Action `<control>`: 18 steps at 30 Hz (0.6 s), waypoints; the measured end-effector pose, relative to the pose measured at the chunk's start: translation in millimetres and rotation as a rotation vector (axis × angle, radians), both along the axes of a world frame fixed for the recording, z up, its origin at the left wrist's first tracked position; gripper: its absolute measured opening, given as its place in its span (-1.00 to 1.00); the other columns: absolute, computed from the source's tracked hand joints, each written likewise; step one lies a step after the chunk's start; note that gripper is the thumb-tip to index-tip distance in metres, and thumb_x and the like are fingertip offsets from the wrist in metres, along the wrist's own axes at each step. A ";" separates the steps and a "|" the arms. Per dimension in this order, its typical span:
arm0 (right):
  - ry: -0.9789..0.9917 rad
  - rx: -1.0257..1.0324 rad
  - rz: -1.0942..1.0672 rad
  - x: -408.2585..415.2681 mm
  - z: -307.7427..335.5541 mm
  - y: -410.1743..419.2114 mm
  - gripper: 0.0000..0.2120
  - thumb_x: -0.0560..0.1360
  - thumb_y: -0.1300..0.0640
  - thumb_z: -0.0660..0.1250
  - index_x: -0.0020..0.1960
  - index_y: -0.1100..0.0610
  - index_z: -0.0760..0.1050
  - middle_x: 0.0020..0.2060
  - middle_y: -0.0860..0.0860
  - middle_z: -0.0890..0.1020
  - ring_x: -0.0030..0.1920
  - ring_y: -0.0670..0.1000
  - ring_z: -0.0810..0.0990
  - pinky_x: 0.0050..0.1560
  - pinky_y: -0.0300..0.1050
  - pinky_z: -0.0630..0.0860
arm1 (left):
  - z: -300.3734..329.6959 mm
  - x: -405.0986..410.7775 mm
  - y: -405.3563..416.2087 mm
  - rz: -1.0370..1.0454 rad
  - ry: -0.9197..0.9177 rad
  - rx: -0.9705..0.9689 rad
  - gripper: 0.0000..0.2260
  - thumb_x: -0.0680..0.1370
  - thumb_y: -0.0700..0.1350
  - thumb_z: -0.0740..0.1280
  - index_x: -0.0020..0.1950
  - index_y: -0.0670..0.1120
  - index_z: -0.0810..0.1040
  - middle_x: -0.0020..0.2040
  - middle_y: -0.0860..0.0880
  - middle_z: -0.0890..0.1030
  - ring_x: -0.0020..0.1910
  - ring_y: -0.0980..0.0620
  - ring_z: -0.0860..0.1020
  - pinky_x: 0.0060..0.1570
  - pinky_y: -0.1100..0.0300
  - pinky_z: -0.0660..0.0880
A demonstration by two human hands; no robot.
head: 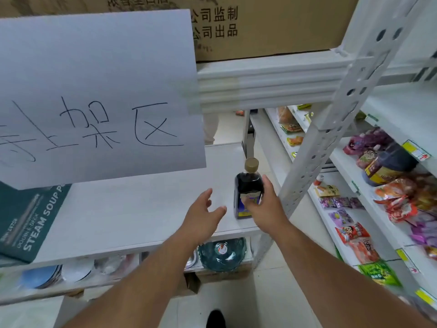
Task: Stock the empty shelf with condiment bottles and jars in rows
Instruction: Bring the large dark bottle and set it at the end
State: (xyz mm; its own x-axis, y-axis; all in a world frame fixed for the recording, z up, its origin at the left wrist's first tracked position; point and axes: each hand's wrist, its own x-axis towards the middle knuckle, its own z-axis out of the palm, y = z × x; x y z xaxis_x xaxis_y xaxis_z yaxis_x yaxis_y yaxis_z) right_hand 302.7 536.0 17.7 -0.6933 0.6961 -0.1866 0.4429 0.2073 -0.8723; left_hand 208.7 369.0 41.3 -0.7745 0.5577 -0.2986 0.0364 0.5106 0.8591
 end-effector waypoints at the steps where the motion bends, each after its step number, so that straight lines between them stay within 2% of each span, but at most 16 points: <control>1: 0.006 0.019 0.001 -1.7 -4.7 2.5 -0.26 0.47 0.04 0.53 0.53 -0.14 0.24 0.35 -0.09 0.54 0.36 0.03 0.51 0.39 0.20 0.49 | -1.0 -3.3 0.4 0.000 -0.009 0.006 -0.37 0.61 0.03 0.37 0.61 0.11 0.18 0.57 0.10 0.29 0.50 0.10 0.33 0.31 0.14 0.38; 5: 0.029 0.051 -0.014 -8.8 -2.9 1.0 -0.32 0.44 0.08 0.56 0.47 -0.16 0.35 0.27 -0.05 0.48 0.28 0.00 0.51 0.38 0.04 0.48 | -5.1 -11.7 1.9 -0.019 -0.026 0.010 -0.38 0.60 0.03 0.38 0.61 0.10 0.19 0.57 0.11 0.31 0.48 0.12 0.35 0.26 0.18 0.38; 8: 0.077 -0.013 -0.028 -11.9 -7.6 -0.6 -0.49 0.41 0.08 0.58 0.23 -0.22 0.44 0.18 -0.10 0.59 0.20 -0.02 0.59 0.29 0.14 0.56 | -7.3 -17.3 1.8 -0.024 -0.037 0.021 -0.38 0.60 0.01 0.38 0.61 0.08 0.20 0.56 0.10 0.31 0.47 0.13 0.36 0.21 0.21 0.37; 11: 0.122 -0.055 -0.054 -11.9 -13.9 -3.4 -0.55 0.32 -0.04 0.58 0.10 -0.22 0.43 0.05 -0.14 0.67 0.13 -0.05 0.64 0.19 0.20 0.60 | -9.9 -22.9 1.6 -0.030 -0.050 0.036 -0.38 0.60 -0.01 0.39 0.61 0.06 0.21 0.56 0.10 0.31 0.47 0.13 0.36 0.24 0.22 0.36; 18: 0.197 -0.038 -0.116 -4.0 -17.8 -26.9 -0.57 0.35 -0.05 0.59 0.08 -0.19 0.42 -0.01 -0.20 0.66 0.09 -0.07 0.64 0.15 0.16 0.63 | -6.9 -30.5 1.1 -0.053 -0.054 0.070 -0.39 0.60 -0.01 0.40 0.60 0.07 0.24 0.55 0.10 0.34 0.46 0.11 0.38 0.36 0.12 0.39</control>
